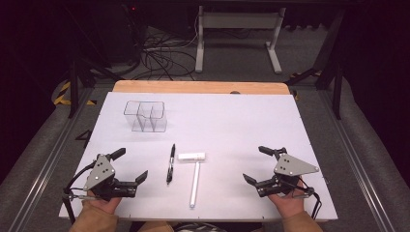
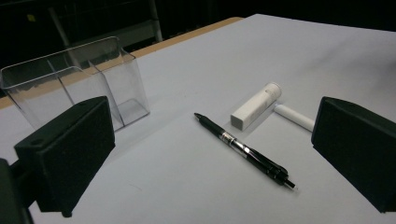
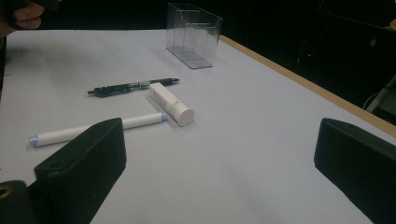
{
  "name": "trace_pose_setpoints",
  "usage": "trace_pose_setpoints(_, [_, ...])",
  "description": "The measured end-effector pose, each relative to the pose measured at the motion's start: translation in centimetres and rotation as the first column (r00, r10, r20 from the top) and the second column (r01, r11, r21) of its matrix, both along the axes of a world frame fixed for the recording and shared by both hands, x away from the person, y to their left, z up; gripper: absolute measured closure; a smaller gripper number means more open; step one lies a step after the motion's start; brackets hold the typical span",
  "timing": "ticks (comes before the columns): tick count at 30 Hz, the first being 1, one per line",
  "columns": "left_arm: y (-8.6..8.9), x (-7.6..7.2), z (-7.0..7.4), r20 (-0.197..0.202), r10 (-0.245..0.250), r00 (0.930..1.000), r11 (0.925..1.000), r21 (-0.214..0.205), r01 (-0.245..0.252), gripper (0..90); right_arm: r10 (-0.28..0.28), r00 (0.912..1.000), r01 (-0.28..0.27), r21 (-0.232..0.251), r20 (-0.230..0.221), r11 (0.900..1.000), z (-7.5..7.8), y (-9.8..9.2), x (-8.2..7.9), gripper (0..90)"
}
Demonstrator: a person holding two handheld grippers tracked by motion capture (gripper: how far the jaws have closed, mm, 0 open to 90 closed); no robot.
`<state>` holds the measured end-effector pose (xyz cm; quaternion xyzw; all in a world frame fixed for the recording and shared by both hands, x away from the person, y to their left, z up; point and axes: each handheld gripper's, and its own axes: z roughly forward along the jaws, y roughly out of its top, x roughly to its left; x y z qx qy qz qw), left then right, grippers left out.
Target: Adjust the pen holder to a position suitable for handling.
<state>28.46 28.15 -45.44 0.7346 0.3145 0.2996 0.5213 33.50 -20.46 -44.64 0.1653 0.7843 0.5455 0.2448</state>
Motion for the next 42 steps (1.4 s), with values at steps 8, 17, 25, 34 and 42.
trace_pose_setpoints(8, [0.0, -0.1, 0.1, 0.004, -0.018, 0.9998, 0.9998, 0.008, 0.018, 0.6, 0.004, 1.0, -0.004, -0.003, -0.004, 1.0, -0.1, 0.0, 0.1, 3.5])
trace_pose_setpoints(17, [0.0, -0.1, 0.2, 0.009, -0.02, 0.9998, 0.9995, 0.026, 0.02, 2.3, 0.011, 0.9999, -0.011, -0.003, -0.013, 0.9999, -0.2, 0.1, 0.1, 3.9])
trace_pose_setpoints(25, [0.0, -0.1, 0.5, 0.003, -0.036, 0.9994, 0.9992, 0.018, 0.036, 6.3, 0.015, 0.9997, -0.015, -0.003, -0.018, 0.9999, -0.2, 0.2, 0.1, 4.2])
trace_pose_setpoints(34, [-0.1, 0.9, 1.8, -0.032, -0.063, 0.9975, 0.9977, 0.022, 0.064, 9.2, 0.024, 0.9993, -0.024, -0.008, -0.03, 0.9997, -0.4, 0.3, 0.2, 4.4])
trace_pose_setpoints(42, [-0.1, 1.9, 2.9, -0.042, -0.079, 0.996, 0.9966, 0.019, 0.08, 9.7, 0.027, 0.999, -0.027, -0.009, -0.036, 0.9996, -0.4, 0.3, 0.3, 4.3])
